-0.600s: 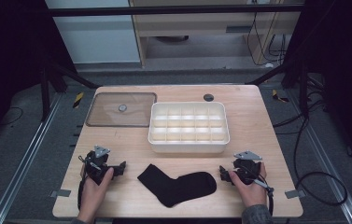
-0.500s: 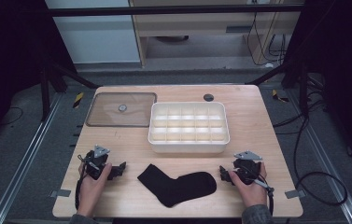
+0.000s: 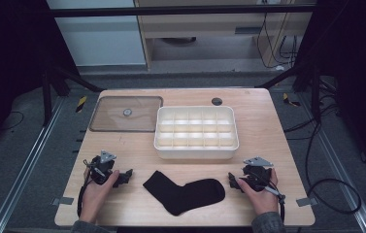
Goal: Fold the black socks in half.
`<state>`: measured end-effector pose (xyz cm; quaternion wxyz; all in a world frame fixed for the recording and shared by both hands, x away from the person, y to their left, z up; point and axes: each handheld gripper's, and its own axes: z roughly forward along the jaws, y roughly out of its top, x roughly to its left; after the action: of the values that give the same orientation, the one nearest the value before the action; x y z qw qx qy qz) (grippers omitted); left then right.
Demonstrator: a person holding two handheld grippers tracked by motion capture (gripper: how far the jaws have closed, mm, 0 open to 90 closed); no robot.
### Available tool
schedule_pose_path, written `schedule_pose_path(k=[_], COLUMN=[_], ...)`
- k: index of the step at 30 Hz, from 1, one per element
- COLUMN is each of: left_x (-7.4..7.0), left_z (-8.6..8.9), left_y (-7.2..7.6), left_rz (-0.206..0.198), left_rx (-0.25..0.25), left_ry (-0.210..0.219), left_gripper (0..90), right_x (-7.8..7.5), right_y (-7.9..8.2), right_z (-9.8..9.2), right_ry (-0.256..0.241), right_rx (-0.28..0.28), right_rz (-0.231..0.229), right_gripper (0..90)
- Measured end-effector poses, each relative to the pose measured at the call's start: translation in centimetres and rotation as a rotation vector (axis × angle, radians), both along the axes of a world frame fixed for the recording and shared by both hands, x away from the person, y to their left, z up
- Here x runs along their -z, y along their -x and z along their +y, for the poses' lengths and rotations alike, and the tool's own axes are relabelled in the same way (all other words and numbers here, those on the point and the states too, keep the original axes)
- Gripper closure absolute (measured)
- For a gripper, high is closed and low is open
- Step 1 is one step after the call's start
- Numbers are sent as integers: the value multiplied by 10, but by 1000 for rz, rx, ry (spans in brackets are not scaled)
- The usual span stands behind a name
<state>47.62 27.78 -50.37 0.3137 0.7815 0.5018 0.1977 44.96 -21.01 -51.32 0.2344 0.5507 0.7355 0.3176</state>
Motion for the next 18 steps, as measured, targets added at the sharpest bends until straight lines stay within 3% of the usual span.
schedule_pose_path(k=[3, 4, 5, 9, 11, 13, 16, 18], left_x=[-3, -9, -13, -25, -37, -41, -54, -58], left_z=[-1, -3, -4, -7, -10, -12, -18, -19], left_y=[5, 14, 17, 22, 21, 20, 12, 10], left_rz=[15, -12, -20, -18, 22, 44, 140, 157], left_rx=[9, 29, 44, 75, 109, 116, 164, 173], left_ry=[-4, -2, -15, 19, -19, -15, 3, 0], left_gripper=[53, 53, 53, 56, 58, 60, 62, 65], right_x=[0, -5, -8, -15, -27, -31, -48, -51], right_y=[1, 2, 2, 4, 6, 7, 9, 9], right_z=[0, 0, 0, -3, -8, -9, -11, -10], right_ry=[6, 9, 17, 56, 50, 43, 28, 22], right_rx=[2, -15, -45, -83, -104, -110, -150, -165], right_rz=[-1, 24, 46, 98, 140, 160, 245, 262], right_gripper=[25, 110, 116, 134, 168, 181, 252, 266])
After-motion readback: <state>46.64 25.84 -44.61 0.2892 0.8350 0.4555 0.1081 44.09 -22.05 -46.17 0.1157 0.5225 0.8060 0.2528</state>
